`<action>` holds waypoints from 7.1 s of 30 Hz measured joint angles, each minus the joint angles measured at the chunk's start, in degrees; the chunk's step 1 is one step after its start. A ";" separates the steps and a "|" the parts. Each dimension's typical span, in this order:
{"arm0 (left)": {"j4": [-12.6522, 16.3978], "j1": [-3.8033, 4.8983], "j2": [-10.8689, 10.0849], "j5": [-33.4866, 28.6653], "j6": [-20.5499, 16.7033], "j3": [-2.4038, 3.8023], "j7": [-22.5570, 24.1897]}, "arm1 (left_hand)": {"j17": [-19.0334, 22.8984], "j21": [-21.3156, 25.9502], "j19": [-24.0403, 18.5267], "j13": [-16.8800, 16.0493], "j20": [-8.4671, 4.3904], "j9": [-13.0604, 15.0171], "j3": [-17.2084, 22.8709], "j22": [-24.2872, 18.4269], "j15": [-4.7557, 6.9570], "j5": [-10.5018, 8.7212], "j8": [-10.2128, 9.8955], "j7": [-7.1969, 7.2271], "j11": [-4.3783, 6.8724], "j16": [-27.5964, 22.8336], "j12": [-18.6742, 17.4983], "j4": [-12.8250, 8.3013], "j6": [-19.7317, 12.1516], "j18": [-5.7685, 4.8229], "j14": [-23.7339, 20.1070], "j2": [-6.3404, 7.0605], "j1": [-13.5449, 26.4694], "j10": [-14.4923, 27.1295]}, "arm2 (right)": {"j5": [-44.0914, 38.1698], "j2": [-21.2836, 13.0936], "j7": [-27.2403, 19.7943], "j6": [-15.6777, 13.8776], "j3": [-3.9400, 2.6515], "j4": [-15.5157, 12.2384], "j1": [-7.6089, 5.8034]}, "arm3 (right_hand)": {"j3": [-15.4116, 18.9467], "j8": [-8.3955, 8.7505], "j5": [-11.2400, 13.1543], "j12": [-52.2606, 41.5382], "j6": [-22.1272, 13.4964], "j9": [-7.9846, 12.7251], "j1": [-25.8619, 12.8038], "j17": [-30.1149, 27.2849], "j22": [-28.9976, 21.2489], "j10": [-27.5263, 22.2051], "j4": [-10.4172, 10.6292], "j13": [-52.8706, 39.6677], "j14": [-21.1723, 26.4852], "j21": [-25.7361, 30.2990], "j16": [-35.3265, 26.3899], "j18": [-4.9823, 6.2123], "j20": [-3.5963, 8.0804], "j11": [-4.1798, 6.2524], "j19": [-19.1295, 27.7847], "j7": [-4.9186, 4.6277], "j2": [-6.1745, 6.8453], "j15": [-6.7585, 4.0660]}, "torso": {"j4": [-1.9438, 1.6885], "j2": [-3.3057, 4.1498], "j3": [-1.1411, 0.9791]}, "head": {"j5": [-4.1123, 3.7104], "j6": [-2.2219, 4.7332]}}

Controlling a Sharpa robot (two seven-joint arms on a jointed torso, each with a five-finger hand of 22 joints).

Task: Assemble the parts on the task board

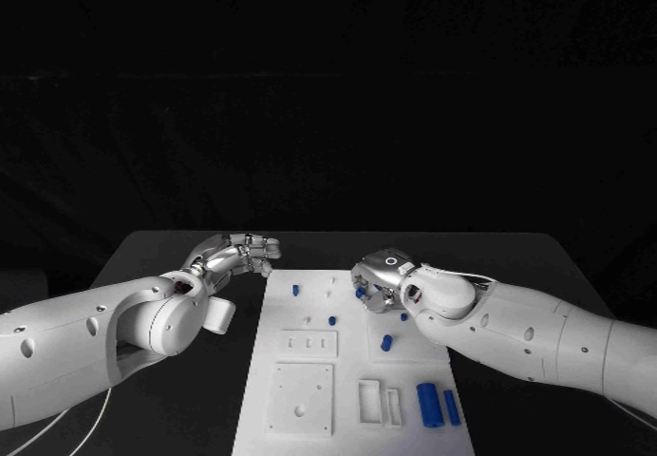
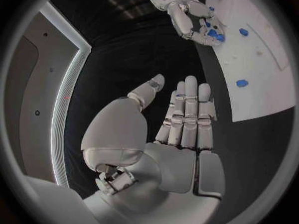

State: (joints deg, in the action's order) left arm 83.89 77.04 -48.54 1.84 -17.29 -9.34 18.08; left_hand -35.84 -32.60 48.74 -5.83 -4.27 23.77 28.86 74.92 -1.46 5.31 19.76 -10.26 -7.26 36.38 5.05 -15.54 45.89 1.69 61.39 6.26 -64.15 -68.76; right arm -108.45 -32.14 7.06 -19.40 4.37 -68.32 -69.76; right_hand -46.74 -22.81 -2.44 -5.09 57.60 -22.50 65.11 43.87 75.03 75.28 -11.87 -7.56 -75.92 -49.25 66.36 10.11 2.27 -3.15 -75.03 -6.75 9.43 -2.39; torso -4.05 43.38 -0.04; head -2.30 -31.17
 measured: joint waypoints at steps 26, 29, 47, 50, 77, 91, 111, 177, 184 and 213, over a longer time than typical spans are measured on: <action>-0.28 0.00 1.60 0.00 0.00 0.02 -0.01 | 0.00 0.00 0.01 0.00 0.01 -0.04 0.00 -0.01 0.00 0.00 0.00 0.00 0.01 0.00 -0.22 0.00 0.00 0.53 0.00 0.00 0.00 -0.01 | -5.08 6.53 5.88 -5.68 -1.04 4.34 -0.10 | -1.58 -0.13 -0.23 0.29 0.19 0.00 0.65 -0.46 0.00 0.49 0.96 -0.22 0.07 -0.88 0.76 -0.07 0.21 0.10 0.20 0.22 1.03 -0.08 | -0.36 0.36 0.13 | -0.42 1.68; -0.15 0.00 1.49 0.01 0.00 0.03 -0.01 | 0.00 0.00 0.01 0.00 0.01 -0.04 0.00 -0.01 0.00 0.00 0.00 0.00 0.02 0.00 -0.22 0.00 0.00 0.54 0.00 0.00 0.00 -0.01 | -5.26 7.22 5.96 -5.68 -1.04 4.86 -0.12 | -1.60 -0.08 -0.23 0.29 0.25 0.00 0.60 -0.46 0.00 0.49 0.98 -0.22 0.07 -0.88 0.76 -0.09 0.21 0.10 0.20 0.28 1.09 -0.08 | -0.42 0.44 0.17 | -0.33 1.65; -0.14 0.01 1.58 0.01 -0.01 0.05 -0.01 | 0.01 -0.23 -0.18 0.00 0.21 -0.04 0.00 -0.02 0.00 0.00 0.00 0.00 0.11 0.00 -0.22 0.00 0.00 0.57 0.00 0.00 0.00 0.07 | -5.57 9.00 5.97 -5.37 -1.01 6.98 -0.11 | -1.74 -0.14 -0.21 0.30 0.64 0.00 0.52 -0.54 -0.01 0.49 1.14 -0.28 0.38 -1.11 0.76 -0.33 0.21 0.10 0.19 0.39 1.62 -0.40 | -0.85 1.29 0.48 | -0.41 1.51; -0.17 0.01 1.64 0.01 -0.01 0.05 -0.02 | 0.00 -0.23 -0.18 0.00 0.21 -0.03 0.00 -0.02 0.00 0.00 0.00 0.00 0.12 0.00 -0.22 0.00 0.00 0.55 0.00 0.00 0.00 0.06 | -5.56 9.04 5.93 -5.22 -1.00 7.13 -0.11 | -1.75 -0.14 -0.21 0.30 0.65 0.00 0.37 -0.60 -0.01 0.49 1.14 -0.29 0.40 -1.11 0.76 -0.33 0.21 0.10 0.19 0.39 1.77 -0.42 | -0.88 1.41 0.49 | -0.59 1.43; -0.63 0.01 2.06 0.01 0.04 0.05 -0.20 | 0.01 -0.22 -0.18 0.00 0.22 -0.08 0.00 0.03 0.00 0.00 0.00 0.00 0.17 -0.22 -0.42 0.00 0.00 0.27 0.00 0.01 0.01 0.02 | -3.29 9.79 5.33 -3.98 -0.82 8.27 -0.40 | 2.01 2.69 -0.23 1.56 -4.68 0.25 -2.67 -1.43 -0.01 -5.31 3.12 1.14 0.74 -1.10 1.04 -0.58 0.43 -1.79 0.40 -1.83 6.60 0.93 | -0.85 1.82 0.58 | -0.27 1.27; -0.88 0.01 1.99 0.01 0.14 0.05 -0.37 | 0.01 -0.22 -0.24 -0.01 0.17 -0.13 0.00 0.02 -0.01 0.00 0.00 0.00 0.01 -0.22 -0.41 0.00 0.00 0.65 0.00 0.15 0.15 0.21 | -0.63 6.77 4.85 -5.42 -0.81 4.92 -0.42 | 6.82 4.08 -0.71 1.56 -7.74 1.00 -3.17 -2.14 -0.01 -10.28 2.07 2.70 1.23 -0.88 1.52 -0.95 0.08 -3.51 0.75 -3.39 7.09 2.33 | -0.84 1.94 0.58 | 0.22 1.34; -2.49 0.05 1.16 0.00 0.11 0.06 -0.22 | 0.01 -0.22 -0.33 0.00 0.09 -0.19 0.15 0.01 -0.01 0.00 -0.20 0.00 0.10 -0.22 -0.41 -0.15 0.00 0.51 0.00 0.15 0.15 0.29 | 13.14 -8.20 0.08 -4.97 -4.95 -5.27 -3.05 | 12.79 3.74 -5.25 -28.76 -7.93 0.44 -0.22 -2.03 -0.02 -1.40 -1.80 -24.79 1.78 -2.68 3.99 1.60 0.51 2.45 0.94 0.57 7.76 -1.67 | 0.23 1.97 0.32 | -0.60 3.48; -2.82 0.06 1.39 0.22 0.87 0.03 -0.79 | 0.01 -0.45 -0.40 -0.01 0.20 -0.27 0.30 -0.02 -0.20 0.00 -0.18 -0.15 0.11 -0.22 -0.67 -0.30 -0.15 0.69 -0.19 0.15 0.15 0.51 | 19.94 -6.19 -2.48 5.68 -5.13 2.23 -0.49 | 0.64 5.52 -1.72 -69.01 -8.81 0.52 -2.52 10.10 -0.02 -9.34 8.99 -61.45 2.61 -12.64 10.36 -0.91 2.87 0.90 1.90 -1.42 3.92 -1.99 | 0.64 2.08 0.11 | -0.70 1.66; -2.82 0.06 1.38 0.27 0.98 0.03 -0.82 | 0.01 -0.45 -0.40 -0.01 0.20 -0.29 0.30 -0.02 -0.20 0.00 -0.18 -0.15 0.12 -0.22 -0.89 -0.30 -0.15 0.50 -0.19 0.15 0.15 0.52 | 17.40 -5.96 -2.35 5.13 -5.06 2.06 -0.30 | 4.45 5.18 -3.97 -69.00 -8.81 0.13 -3.25 10.69 -0.02 -9.34 4.77 -61.72 2.61 -13.14 10.07 -0.92 2.84 0.90 1.90 -1.42 4.76 -1.99 | 0.65 2.08 0.09 | -0.77 1.70; -2.77 0.06 1.30 0.35 1.01 0.02 -0.94 | 0.01 -0.45 -0.31 -0.01 0.30 -0.37 0.30 0.02 -0.20 0.00 -0.18 -0.36 0.00 -0.22 -0.89 -0.30 -0.36 0.61 -0.19 0.15 0.15 0.82 | 15.03 -5.91 -2.78 2.99 -4.92 2.36 0.23 | 4.34 2.95 -1.27 -68.77 -6.47 -0.44 -2.86 11.55 -0.02 -8.41 4.34 -61.94 1.84 -13.31 8.95 -0.91 2.74 2.46 2.37 0.92 4.36 -2.88 | 0.58 2.07 0.07 | -0.71 1.46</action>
State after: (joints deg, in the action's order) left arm 81.12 77.10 -47.24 2.19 -16.27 -9.32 17.15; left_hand -35.83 -33.04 48.42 -5.84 -3.98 23.41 29.16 74.94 -1.66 5.31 19.58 -10.63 -7.25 36.16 4.17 -15.84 45.53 2.30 61.20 6.41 -64.01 -67.95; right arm -93.41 -38.05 4.28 -16.41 -0.55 -65.96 -69.53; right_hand -42.41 -19.86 -3.71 -73.86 51.13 -22.94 62.25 55.43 75.01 66.87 -7.53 -69.50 -74.08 -62.56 75.31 9.21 5.01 -0.69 -72.66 -5.83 13.79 -5.27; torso -3.48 45.44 0.03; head -3.01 -29.71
